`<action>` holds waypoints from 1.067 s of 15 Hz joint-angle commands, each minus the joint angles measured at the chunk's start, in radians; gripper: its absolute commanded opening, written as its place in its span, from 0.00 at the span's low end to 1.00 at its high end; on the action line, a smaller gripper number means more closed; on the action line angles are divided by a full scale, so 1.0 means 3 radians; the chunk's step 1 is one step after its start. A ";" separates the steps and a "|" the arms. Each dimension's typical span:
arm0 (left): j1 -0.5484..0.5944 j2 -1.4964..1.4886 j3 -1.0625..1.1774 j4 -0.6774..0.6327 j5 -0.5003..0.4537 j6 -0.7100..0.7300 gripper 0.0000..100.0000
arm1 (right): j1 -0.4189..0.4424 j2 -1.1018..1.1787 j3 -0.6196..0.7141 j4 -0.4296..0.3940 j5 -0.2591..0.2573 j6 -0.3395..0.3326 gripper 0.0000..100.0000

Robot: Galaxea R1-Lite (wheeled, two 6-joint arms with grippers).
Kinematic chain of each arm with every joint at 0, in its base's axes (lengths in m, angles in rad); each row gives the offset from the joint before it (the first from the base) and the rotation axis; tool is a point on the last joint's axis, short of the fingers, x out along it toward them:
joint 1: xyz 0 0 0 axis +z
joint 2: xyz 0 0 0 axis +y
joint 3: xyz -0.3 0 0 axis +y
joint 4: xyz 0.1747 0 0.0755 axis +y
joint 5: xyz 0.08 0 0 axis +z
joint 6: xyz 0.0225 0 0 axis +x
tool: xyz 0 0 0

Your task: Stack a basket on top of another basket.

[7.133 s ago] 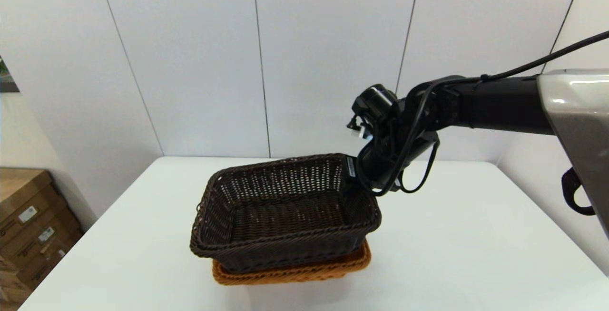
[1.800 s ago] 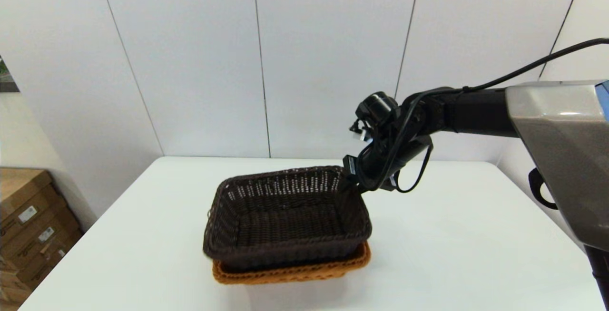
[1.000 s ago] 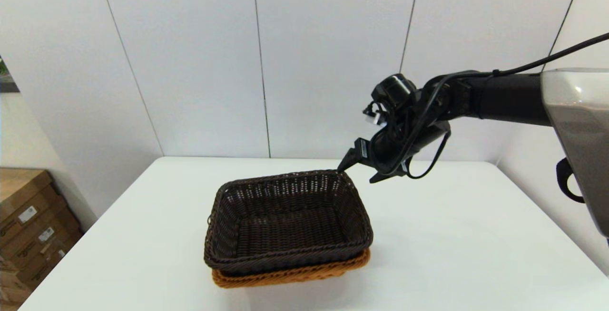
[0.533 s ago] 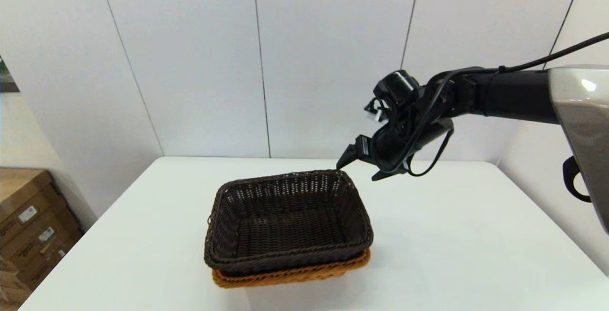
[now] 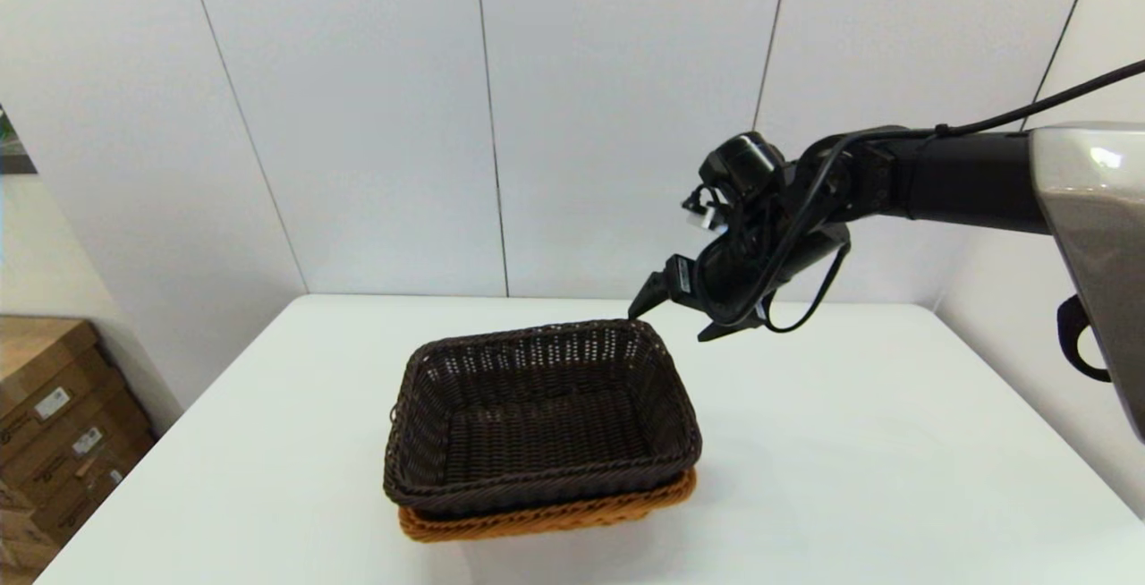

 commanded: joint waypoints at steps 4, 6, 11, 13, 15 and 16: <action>0.0006 0.0004 0.0000 0.0001 0.0000 0.0001 1.00 | -0.0801 -0.4636 0.3528 -0.0139 -0.0669 0.0008 1.00; 0.0006 0.0004 0.0000 0.0001 0.0000 0.0001 1.00 | -0.0975 -0.5081 0.3793 -0.0144 -0.0382 -0.0038 1.00; 0.0001 0.0004 0.0000 0.0001 0.0000 0.0001 1.00 | -0.1292 -0.5781 0.4243 -0.0149 -0.0326 -0.0146 1.00; 0.0001 0.0004 0.0000 0.0001 0.0000 0.0001 1.00 | -0.1343 -0.5919 0.4305 -0.0144 -0.0321 -0.0146 1.00; 0.0001 0.0004 0.0000 0.0001 0.0000 0.0001 1.00 | -0.1369 -0.6032 0.4371 -0.0144 -0.0321 -0.0140 1.00; 0.0006 0.0004 0.0000 0.0001 0.0000 0.0001 1.00 | -0.1389 -0.6042 0.4392 -0.0144 -0.0244 -0.0140 1.00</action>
